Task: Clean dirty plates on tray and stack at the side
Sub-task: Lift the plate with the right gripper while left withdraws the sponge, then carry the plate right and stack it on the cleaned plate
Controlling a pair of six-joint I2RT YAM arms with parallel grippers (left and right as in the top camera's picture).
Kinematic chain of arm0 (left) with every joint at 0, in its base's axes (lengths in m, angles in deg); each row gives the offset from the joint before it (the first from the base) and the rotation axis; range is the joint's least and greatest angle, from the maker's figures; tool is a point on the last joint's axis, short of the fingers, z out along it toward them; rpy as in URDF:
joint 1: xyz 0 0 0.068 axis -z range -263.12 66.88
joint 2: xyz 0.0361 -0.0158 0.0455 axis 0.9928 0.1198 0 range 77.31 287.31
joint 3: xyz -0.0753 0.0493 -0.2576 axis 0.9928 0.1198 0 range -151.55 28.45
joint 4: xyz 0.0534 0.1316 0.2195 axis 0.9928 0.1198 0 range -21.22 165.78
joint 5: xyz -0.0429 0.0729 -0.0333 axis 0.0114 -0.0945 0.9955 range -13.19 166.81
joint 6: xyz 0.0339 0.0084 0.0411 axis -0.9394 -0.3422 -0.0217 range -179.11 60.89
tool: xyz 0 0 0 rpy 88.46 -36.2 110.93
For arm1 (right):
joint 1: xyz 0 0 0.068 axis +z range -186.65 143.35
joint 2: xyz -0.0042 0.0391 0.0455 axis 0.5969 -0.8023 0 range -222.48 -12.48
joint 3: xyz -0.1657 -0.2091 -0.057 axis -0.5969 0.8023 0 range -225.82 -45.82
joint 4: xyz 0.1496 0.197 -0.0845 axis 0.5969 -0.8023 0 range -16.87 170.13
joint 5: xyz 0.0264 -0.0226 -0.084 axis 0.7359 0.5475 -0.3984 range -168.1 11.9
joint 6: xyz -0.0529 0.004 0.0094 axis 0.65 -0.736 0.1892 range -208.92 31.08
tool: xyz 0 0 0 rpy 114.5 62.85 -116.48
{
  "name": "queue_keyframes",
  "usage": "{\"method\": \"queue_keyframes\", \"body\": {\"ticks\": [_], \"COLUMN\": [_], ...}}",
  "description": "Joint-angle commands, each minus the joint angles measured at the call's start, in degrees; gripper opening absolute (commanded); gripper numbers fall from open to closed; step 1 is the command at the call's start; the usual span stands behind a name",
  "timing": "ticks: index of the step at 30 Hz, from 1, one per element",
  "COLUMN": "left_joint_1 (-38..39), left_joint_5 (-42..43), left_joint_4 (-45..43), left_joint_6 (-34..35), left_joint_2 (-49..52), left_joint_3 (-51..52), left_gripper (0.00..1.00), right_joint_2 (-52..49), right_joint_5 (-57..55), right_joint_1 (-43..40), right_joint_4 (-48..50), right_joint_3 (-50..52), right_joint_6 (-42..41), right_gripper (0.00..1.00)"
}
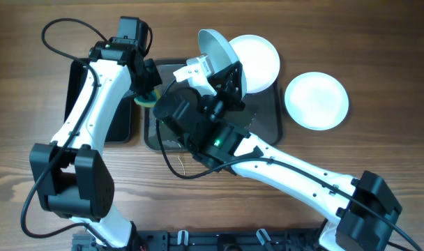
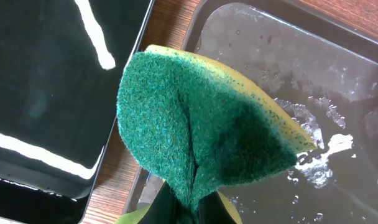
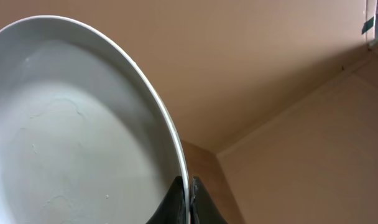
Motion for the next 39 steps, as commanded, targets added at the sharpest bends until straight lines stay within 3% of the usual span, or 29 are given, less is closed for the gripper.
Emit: {"method": "queue_keyframes", "body": {"ticks": [1,6,11,16,22,31,39], "left_joint_1": [-0.04,-0.04,-0.04,-0.04,-0.02,-0.04,-0.02], "left_joint_5": [0.52,0.52,0.52,0.52,0.72,0.72,0.72], "left_joint_4": [-0.15,-0.15,-0.15,-0.13,-0.15,-0.17,-0.17], "left_joint_6": [-0.92,-0.92,-0.92,-0.92,-0.92,-0.92,-0.92], "left_joint_2": [-0.28,-0.28,-0.28,-0.28,-0.28,-0.28,-0.28], "left_joint_3": [-0.74,-0.74,-0.74,-0.74,-0.74,-0.74,-0.74], "left_gripper": [0.04,0.04,0.04,0.04,0.04,0.04,0.04], "right_joint_2": [0.68,0.68,2.14,8.7,14.56,12.11,0.92], "right_joint_5": [2.99,22.29,45.07,71.21,90.25,89.11,85.88], "right_joint_1": [0.09,-1.53,-8.96,-20.96,-42.14,-66.45,-73.35], "right_joint_4": [-1.86,-16.2,-21.14,-20.57,-23.23,-32.15,-35.69], "right_joint_3": [2.12,3.37,2.4,1.79,1.79,2.36,2.43], "right_joint_6": [-2.93,-20.28,-30.95,-34.97,-36.7,-39.21,-39.06], "right_gripper": [0.04,0.04,0.04,0.04,0.04,0.04,0.04]}}
